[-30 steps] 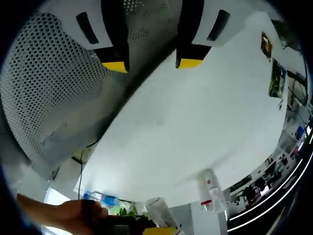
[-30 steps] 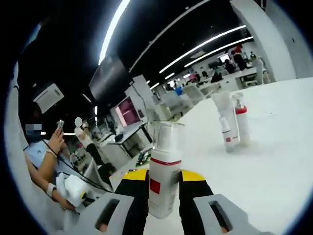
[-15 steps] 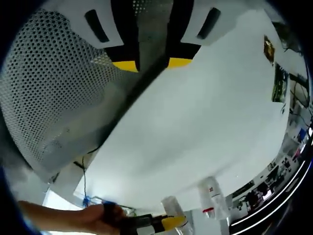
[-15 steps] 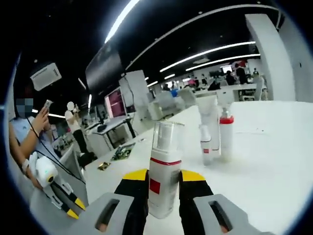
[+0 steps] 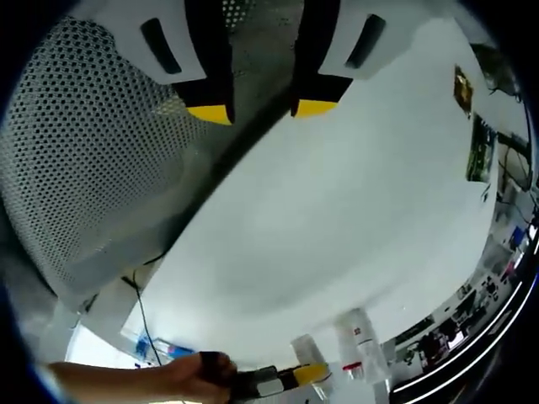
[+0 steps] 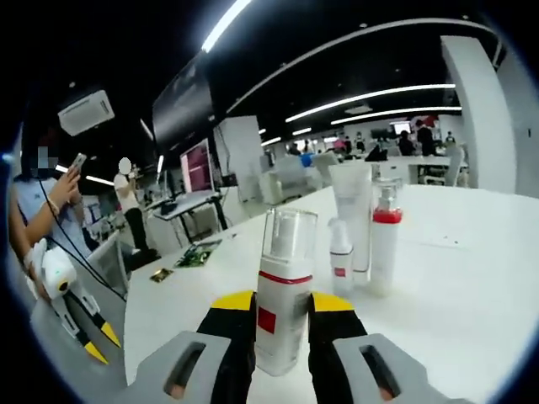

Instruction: Arrange the skincare products in the storage area until every visible bottle or jar stands upright without overlapping.

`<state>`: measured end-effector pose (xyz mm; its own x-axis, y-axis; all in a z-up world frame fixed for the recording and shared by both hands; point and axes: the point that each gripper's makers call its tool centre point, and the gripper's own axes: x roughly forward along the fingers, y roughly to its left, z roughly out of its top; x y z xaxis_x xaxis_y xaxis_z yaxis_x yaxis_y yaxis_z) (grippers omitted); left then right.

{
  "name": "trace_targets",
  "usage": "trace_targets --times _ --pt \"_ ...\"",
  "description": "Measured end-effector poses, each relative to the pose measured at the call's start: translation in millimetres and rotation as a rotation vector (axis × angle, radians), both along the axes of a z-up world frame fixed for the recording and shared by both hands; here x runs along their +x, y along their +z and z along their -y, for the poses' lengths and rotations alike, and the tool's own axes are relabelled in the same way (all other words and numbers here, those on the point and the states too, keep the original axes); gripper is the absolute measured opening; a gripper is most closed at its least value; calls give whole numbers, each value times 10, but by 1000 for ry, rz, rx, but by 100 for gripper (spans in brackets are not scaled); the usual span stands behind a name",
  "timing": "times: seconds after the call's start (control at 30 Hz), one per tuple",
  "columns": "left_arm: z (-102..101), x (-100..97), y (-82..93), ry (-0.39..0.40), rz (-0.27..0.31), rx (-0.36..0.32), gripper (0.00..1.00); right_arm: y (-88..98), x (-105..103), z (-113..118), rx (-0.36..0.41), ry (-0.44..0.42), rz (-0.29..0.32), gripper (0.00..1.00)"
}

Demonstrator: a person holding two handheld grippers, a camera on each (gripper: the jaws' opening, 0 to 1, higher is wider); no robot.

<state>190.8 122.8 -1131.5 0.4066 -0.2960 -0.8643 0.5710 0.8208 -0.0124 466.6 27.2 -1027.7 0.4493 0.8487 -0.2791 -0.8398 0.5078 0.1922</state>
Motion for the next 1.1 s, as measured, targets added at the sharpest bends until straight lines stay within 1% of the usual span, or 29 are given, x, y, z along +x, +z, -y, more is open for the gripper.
trace_targets --times 0.1,0.23,0.27,0.37,0.43,0.53,0.57,0.63,0.67,0.73,0.77,0.87,1.0,1.1 --pt "-6 1 -6 2 0 4 27 -67 59 -13 -18 13 24 16" --pt "-17 -2 -10 4 -3 11 27 -130 124 -19 -24 20 40 16" --pt "-20 2 -10 7 -1 11 27 -147 146 -17 -29 22 54 16" --pt "-27 6 -13 10 1 14 27 -165 194 -13 -20 22 74 16" --pt "-37 1 -20 9 -2 21 27 -201 261 -10 -33 27 119 16" --pt "-42 2 -23 14 -4 22 27 -286 311 -25 -54 44 139 16" --pt "-42 2 -22 15 -4 22 27 -314 336 -24 -70 52 164 16" --pt "-45 5 -20 16 -3 24 27 -348 371 -35 -78 58 173 16" --pt "-45 6 -19 16 -2 24 27 -345 393 -36 -81 62 187 16" --pt "-45 4 -22 14 -3 25 27 -334 450 -38 -64 56 195 16" --pt "-45 3 -20 15 -3 26 27 -322 489 -48 -43 49 192 16" --pt "-47 -9 -38 15 -13 27 26 -341 567 -59 -43 41 211 16" --pt "-50 -18 -52 24 -25 22 25 -396 646 -91 -60 43 230 16" --pt "-63 -6 -41 24 -15 30 25 -429 691 -106 -62 38 237 16"
